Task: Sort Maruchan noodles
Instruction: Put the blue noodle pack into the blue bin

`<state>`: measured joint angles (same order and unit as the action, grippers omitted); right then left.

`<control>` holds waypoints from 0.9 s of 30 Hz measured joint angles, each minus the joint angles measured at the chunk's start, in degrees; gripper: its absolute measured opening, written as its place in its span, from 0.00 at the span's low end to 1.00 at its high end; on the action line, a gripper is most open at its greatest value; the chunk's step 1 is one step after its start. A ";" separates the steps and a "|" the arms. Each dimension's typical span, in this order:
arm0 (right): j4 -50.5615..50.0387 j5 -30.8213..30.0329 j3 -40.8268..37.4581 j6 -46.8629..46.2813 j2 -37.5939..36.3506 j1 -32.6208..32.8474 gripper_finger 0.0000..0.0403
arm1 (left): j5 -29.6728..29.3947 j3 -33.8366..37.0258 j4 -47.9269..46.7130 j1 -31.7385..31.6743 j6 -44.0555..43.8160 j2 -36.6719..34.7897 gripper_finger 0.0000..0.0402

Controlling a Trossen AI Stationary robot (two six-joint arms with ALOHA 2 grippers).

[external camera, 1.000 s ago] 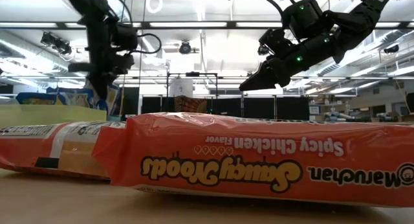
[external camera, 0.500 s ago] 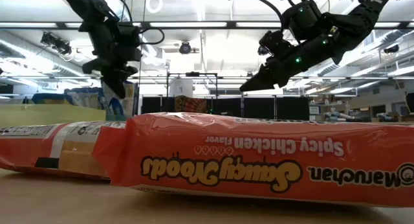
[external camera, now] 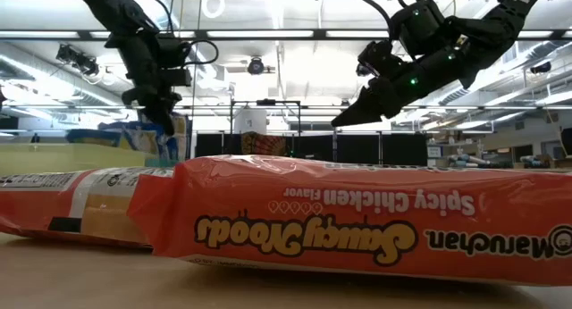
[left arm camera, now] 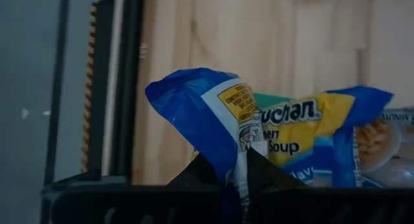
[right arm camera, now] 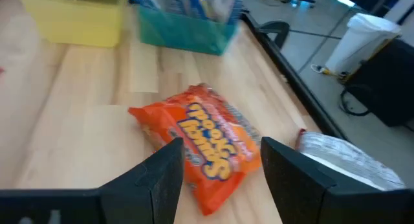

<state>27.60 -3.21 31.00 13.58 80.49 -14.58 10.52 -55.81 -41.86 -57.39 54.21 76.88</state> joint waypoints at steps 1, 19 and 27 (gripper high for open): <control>-0.21 0.05 0.00 -0.13 0.00 0.36 0.52 | -0.88 0.00 0.16 -0.07 -1.04 0.00 0.04; -5.10 -3.90 -0.02 -5.00 0.00 8.48 0.52 | -7.91 7.82 7.26 3.81 -13.09 -0.24 0.04; -5.31 -4.84 -0.02 -5.96 -0.22 9.68 0.53 | -21.81 7.80 5.35 5.28 -13.35 -0.14 0.21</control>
<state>22.29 -8.05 30.98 7.62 80.26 -4.90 -11.29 -48.01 -36.51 -52.11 40.86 76.74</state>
